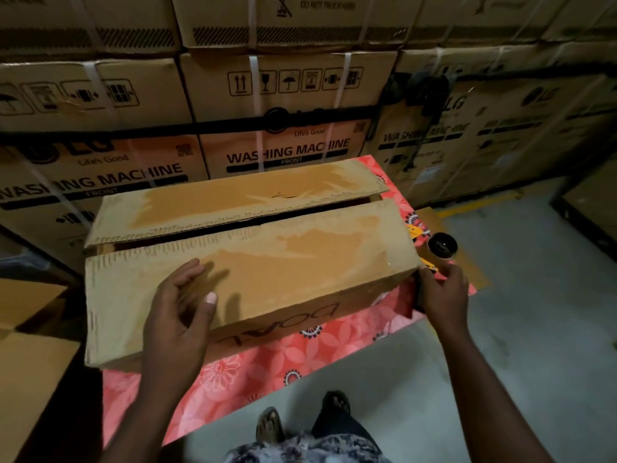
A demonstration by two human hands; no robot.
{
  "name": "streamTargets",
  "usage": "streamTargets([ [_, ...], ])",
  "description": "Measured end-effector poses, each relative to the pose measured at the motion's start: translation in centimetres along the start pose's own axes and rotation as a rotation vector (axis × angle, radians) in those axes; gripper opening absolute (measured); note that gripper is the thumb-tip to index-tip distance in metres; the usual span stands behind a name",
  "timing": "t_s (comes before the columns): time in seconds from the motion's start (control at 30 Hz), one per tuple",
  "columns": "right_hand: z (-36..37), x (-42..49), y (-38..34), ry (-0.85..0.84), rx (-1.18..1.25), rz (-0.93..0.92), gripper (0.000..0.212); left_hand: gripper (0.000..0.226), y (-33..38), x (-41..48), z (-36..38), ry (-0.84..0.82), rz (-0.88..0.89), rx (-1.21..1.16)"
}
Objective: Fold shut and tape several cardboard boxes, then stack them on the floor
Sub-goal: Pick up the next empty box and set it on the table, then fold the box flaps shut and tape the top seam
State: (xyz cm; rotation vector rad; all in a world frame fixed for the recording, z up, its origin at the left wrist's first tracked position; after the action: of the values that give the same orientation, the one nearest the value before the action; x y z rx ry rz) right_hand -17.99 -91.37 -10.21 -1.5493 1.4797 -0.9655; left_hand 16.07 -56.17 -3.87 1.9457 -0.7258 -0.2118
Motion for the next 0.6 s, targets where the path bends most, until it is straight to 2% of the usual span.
streamTargets([
  [0.07,0.3,1.0,1.9,-0.053,0.036,0.029,0.065,0.039,0.9,0.6,1.3,-0.03,0.038,0.06],
  [0.13,1.0,2.3,3.3,-0.105,0.062,0.014,0.07,0.04,1.5,1.5,2.6,-0.049,0.072,0.153],
  [0.27,2.7,4.2,4.9,-0.263,0.121,0.0,0.05,0.045,2.5,3.7,4.8,-0.053,0.144,0.379],
  [0.33,3.0,4.8,5.9,-0.26,0.329,0.116,0.034,0.047,2.5,4.7,5.7,-0.041,0.154,0.468],
  [0.37,2.7,5.5,7.5,-0.208,0.341,0.179,0.031,0.047,2.4,4.9,6.1,-0.032,0.147,0.506],
  [0.43,1.4,7.4,11.6,-0.076,0.188,0.291,0.04,0.045,1.9,5.3,6.7,-0.004,0.115,0.578],
  [0.5,0.3,9.1,16.8,-0.027,-0.025,0.458,0.068,0.042,1.4,5.4,7.3,0.016,0.074,0.664],
  [0.57,1.1,9.4,20.5,-0.123,-0.05,0.647,0.076,0.043,0.9,5.6,7.6,0.025,0.04,0.741],
  [0.6,1.9,9.2,21.0,-0.188,-0.002,0.704,0.069,0.043,0.9,5.6,7.6,0.034,0.03,0.768],
])
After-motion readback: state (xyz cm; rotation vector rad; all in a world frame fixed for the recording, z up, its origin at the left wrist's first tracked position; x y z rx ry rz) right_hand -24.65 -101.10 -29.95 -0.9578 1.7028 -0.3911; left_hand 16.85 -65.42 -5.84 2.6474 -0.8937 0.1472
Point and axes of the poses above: each hand's wrist, its own x-axis towards the middle knuckle, its own z-axis out of the palm, y = z × x, the point moved 9 cm from there along x, towards the middle knuckle, and after that the axes turned 14 degrees about x, right-handed, at the moved point
